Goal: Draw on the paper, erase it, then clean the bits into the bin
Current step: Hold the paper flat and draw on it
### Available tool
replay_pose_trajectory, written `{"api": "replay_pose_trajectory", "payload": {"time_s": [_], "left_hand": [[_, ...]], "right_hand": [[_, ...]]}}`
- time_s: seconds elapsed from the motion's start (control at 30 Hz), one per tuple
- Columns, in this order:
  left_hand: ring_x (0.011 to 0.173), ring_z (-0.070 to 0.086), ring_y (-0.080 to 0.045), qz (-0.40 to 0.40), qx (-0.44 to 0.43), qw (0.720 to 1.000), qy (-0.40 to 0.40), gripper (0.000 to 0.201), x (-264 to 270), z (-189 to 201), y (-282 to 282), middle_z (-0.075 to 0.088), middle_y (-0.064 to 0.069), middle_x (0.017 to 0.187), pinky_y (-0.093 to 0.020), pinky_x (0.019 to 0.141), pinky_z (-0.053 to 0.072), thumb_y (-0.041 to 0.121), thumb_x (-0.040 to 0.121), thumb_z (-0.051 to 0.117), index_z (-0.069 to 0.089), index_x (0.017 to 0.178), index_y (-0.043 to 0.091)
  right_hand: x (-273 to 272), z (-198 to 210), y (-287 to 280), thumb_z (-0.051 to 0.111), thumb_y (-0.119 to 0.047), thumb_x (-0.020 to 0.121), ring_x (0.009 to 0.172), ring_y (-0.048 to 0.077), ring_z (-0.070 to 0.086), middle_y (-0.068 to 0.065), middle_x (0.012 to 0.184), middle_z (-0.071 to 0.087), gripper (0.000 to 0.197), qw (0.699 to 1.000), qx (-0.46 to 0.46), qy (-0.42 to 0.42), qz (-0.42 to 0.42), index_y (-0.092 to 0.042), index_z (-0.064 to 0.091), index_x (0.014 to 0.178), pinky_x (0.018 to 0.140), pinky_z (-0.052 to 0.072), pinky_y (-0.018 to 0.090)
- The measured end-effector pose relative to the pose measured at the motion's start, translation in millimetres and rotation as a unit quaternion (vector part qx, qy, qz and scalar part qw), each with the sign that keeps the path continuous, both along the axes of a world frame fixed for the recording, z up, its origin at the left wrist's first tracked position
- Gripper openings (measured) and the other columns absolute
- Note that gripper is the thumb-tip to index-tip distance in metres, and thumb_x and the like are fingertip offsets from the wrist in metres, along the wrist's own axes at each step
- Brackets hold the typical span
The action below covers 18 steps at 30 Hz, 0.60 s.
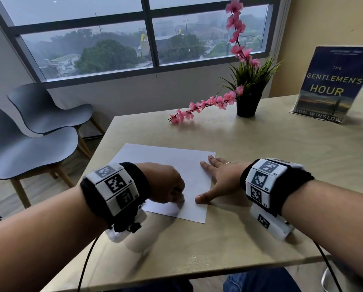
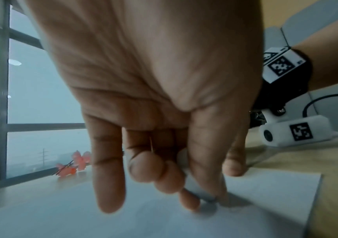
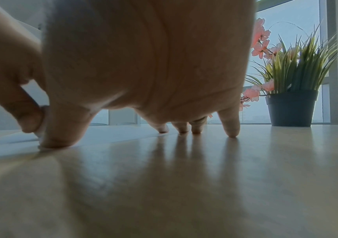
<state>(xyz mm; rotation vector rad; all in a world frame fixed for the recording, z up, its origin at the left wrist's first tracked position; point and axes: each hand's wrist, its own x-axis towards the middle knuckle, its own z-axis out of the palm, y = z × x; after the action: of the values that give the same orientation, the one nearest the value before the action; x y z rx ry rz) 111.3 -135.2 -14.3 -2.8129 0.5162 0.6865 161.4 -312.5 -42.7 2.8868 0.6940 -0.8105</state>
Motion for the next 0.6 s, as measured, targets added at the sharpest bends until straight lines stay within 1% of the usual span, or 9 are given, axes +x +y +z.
{"api": "replay_pose_trajectory", "payload": {"time_s": [0.07,0.1,0.13,0.23,0.3,0.4,0.43,0.5,0.6], "left_hand": [[0.084,0.057,-0.020,0.017,-0.006,1.000,-0.004,0.030,2,2,5,0.062,0.004,0.091,-0.032,0.078,0.049,0.048,0.093,0.049,0.065,0.098,0.023],[0.085,0.058,-0.021,0.028,-0.009,1.000,-0.011,0.031,3,3,8,0.063,0.004,0.092,-0.034,0.081,0.050,0.049,0.093,0.050,0.066,0.098,0.023],[0.085,0.058,-0.021,0.033,-0.012,0.999,-0.017,0.030,4,3,10,0.062,0.005,0.091,-0.034,0.082,0.050,0.049,0.093,0.049,0.065,0.096,0.023],[0.081,0.056,-0.021,0.015,-0.012,1.000,-0.015,0.029,0,-3,11,0.059,0.005,0.087,-0.032,0.077,0.048,0.047,0.094,0.048,0.063,0.094,0.023],[0.084,0.058,-0.021,0.005,-0.008,1.000,-0.006,0.031,-4,-6,11,0.063,0.005,0.091,-0.032,0.076,0.047,0.050,0.093,0.047,0.063,0.096,0.024],[0.088,0.059,-0.021,0.023,-0.017,0.999,-0.022,0.034,-2,-7,17,0.065,0.005,0.097,-0.034,0.081,0.050,0.054,0.092,0.046,0.063,0.097,0.026],[0.088,0.059,-0.021,0.029,-0.024,0.999,-0.030,0.033,1,-8,19,0.065,0.005,0.098,-0.035,0.083,0.051,0.054,0.091,0.046,0.063,0.097,0.027],[0.089,0.058,-0.020,0.039,-0.032,0.998,-0.036,0.031,4,-8,19,0.065,0.005,0.099,-0.037,0.085,0.051,0.053,0.092,0.047,0.063,0.099,0.027],[0.086,0.055,-0.019,0.047,-0.031,0.997,-0.043,0.031,10,-8,17,0.065,0.002,0.102,-0.034,0.085,0.050,0.050,0.093,0.047,0.063,0.102,0.024]], "right_hand": [[-1,1,0,0.051,-0.083,0.070,0.150,0.018,-0.014,-0.001,0.161,-0.021,0.120,1.000,-0.001,0.003,-0.001,-0.027,-0.014,0.154,0.121,0.001,0.048],[-1,1,0,0.051,-0.083,0.070,0.150,0.018,-0.014,-0.001,0.161,-0.021,0.120,1.000,-0.001,0.003,-0.003,-0.027,-0.014,0.154,0.121,0.001,0.049],[-1,1,0,0.051,-0.083,0.070,0.150,0.018,-0.014,-0.001,0.161,-0.021,0.120,1.000,0.000,0.003,-0.004,-0.027,-0.014,0.154,0.121,0.001,0.049],[0,0,0,0.052,-0.083,0.070,0.150,0.018,-0.013,-0.001,0.161,-0.020,0.120,1.000,0.002,0.001,-0.003,-0.028,-0.013,0.154,0.121,0.001,0.048],[1,-1,-1,0.053,-0.083,0.069,0.150,0.017,-0.012,-0.002,0.162,-0.018,0.120,1.000,0.006,-0.004,-0.001,-0.028,-0.011,0.154,0.121,0.002,0.048],[2,-1,-1,0.051,-0.084,0.069,0.151,0.019,-0.007,0.001,0.162,-0.017,0.120,0.999,0.015,-0.029,-0.003,-0.028,-0.011,0.154,0.121,-0.001,0.049],[3,-1,-1,0.051,-0.084,0.069,0.151,0.021,-0.007,0.002,0.161,-0.021,0.121,0.999,0.022,-0.039,-0.004,-0.027,-0.013,0.154,0.120,0.000,0.050],[5,-1,-1,0.053,-0.083,0.069,0.150,0.027,-0.006,0.001,0.156,-0.034,0.122,0.998,0.043,-0.050,-0.005,-0.029,-0.018,0.152,0.120,0.007,0.051],[6,0,0,0.059,-0.073,0.075,0.150,0.032,-0.007,-0.003,0.145,-0.050,0.118,0.995,0.085,-0.040,-0.021,-0.032,-0.022,0.150,0.120,0.015,0.051]]}}
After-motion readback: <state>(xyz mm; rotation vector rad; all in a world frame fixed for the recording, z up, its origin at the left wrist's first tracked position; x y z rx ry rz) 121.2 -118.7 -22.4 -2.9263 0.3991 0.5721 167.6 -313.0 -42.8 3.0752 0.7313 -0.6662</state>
